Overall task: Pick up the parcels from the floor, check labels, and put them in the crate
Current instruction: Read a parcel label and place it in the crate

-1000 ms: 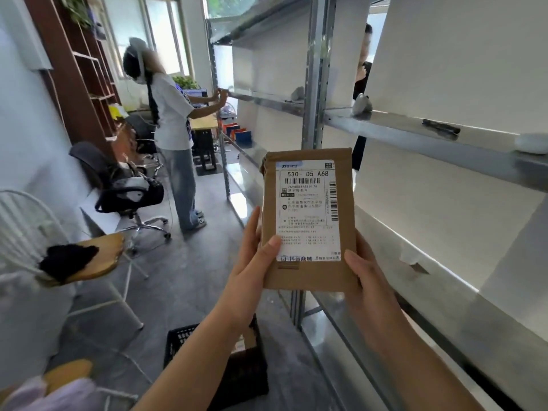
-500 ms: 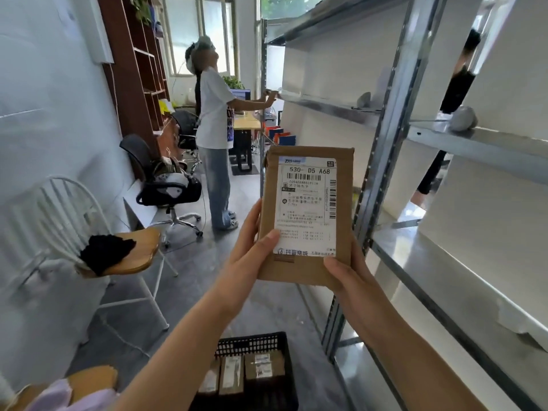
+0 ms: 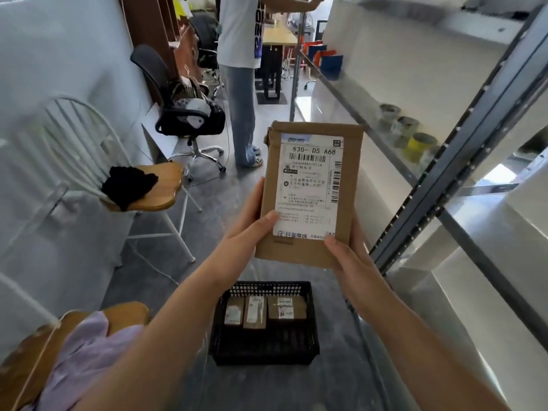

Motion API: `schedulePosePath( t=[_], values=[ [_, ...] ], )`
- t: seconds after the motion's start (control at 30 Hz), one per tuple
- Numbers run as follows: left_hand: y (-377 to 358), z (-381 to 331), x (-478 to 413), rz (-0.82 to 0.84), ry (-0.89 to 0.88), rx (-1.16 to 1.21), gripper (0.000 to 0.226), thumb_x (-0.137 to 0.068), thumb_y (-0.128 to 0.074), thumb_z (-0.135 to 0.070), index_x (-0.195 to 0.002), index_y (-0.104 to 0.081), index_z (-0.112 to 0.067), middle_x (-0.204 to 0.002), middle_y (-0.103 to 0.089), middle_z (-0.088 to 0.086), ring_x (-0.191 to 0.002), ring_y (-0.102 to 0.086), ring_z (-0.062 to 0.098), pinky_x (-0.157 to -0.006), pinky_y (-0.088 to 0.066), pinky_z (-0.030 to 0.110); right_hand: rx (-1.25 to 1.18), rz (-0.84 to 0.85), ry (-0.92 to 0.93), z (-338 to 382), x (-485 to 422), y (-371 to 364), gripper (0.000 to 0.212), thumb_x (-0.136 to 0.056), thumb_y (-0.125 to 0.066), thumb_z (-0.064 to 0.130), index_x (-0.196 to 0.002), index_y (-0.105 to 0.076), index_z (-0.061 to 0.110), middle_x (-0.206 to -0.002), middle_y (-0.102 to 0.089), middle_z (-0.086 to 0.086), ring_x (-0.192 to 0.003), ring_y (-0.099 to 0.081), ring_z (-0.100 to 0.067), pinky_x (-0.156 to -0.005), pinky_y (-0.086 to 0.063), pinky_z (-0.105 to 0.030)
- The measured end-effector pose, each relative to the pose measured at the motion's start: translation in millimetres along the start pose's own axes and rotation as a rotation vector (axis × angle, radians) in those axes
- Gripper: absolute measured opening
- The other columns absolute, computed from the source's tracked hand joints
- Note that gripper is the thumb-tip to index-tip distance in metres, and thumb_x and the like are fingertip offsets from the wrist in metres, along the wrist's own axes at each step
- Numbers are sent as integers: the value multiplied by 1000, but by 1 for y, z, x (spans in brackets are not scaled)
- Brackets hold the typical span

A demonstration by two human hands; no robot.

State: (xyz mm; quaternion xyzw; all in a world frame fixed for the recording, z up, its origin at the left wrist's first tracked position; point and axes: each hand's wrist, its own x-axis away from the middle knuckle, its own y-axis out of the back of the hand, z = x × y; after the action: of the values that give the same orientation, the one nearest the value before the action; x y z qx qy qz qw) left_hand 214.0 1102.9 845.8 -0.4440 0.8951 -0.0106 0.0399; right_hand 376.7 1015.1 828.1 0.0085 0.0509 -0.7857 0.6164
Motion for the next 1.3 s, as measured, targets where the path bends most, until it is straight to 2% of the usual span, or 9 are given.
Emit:
schedulePosePath(
  t=[0.27, 0.43, 0.6, 0.77, 0.9, 1.0, 1.07, 1.17, 1.3],
  values=[
    [12, 34, -40, -102, 130, -18, 56, -96, -47, -26, -145, -25, -41, -140, -49, -18, -125, -50, 0, -107, -40, 30, 15, 131, -183, -46, -55, 24, 72, -78, -61, 58, -138, -23, 54, -132, -54, 21, -121, -53, -4, -106, -41, -43],
    [9, 67, -79, -195, 216, -18, 71, -86, -59, -47, -146, -22, -42, -139, -51, -12, -124, -53, 8, -103, -46, 37, 99, 227, -253, -66, -91, 41, 55, -90, -52, 37, -125, -18, 62, -120, -48, 35, -109, -52, 15, -92, -47, -16],
    [28, 111, -113, -292, 258, 17, 81, -84, -66, -42, -149, -20, -34, -147, -42, -6, -133, -44, 12, -108, -42, 43, 143, 319, -334, -100, -142, 60, 59, -92, -53, 23, -141, -23, 37, -119, -50, 23, -93, -54, 24, -72, -46, -3],
    [61, 154, -142, -307, 347, 12, 95, -75, -72, -42, -148, -12, -42, -150, -39, -5, -135, -41, 15, -103, -47, 42, 167, 422, -493, -146, -166, 70, 74, -86, -60, 35, -148, -19, 32, -138, -47, 15, -114, -52, 11, -88, -49, -14],
    [88, 218, -165, -330, 437, -24, 114, -64, -81, -41, -148, -5, -44, -158, -19, -4, -137, -37, 16, -89, -53, 25, 196, 432, -620, -218, -177, 86, 73, -83, -68, 33, -142, -26, 41, -139, -45, 16, -122, -49, 1, -101, -46, -27],
    [106, 286, -170, -265, 509, -158, 102, -57, -79, -53, -143, -25, -46, -151, -33, -10, -127, -48, 14, -92, -52, 34, 210, 536, -727, -286, -182, 104, 69, -77, -74, 36, -130, -35, 55, -136, -48, 19, -121, -50, 1, -99, -47, -27],
    [112, 339, -169, -169, 579, -204, 97, -54, -74, -61, -140, -34, -44, -139, -47, -13, -116, -56, 7, -83, -52, 25, 236, 573, -777, -338, -182, 115, 73, -69, -75, 44, -131, -38, 55, -134, -51, 18, -122, -51, -2, -99, -47, -31],
    [109, 421, -160, -48, 689, -213, 89, -64, -71, -62, -141, -35, -38, -131, -52, -10, -112, -56, 3, -80, -49, 19, 268, 608, -848, -412, -176, 130, 68, -77, -73, 35, -132, -39, 53, -130, -54, 17, -114, -56, 1, -90, -51, -23],
    [101, 546, -141, 156, 865, -238, 71, -68, -67, -67, -131, -43, -45, -121, -62, -10, -108, -62, 9, -95, -50, 37, 291, 606, -898, -528, -164, 146, 67, -72, -72, 40, -132, -43, 46, -130, -54, 12, -110, -58, -1, -82, -52, -18]
  ],
)
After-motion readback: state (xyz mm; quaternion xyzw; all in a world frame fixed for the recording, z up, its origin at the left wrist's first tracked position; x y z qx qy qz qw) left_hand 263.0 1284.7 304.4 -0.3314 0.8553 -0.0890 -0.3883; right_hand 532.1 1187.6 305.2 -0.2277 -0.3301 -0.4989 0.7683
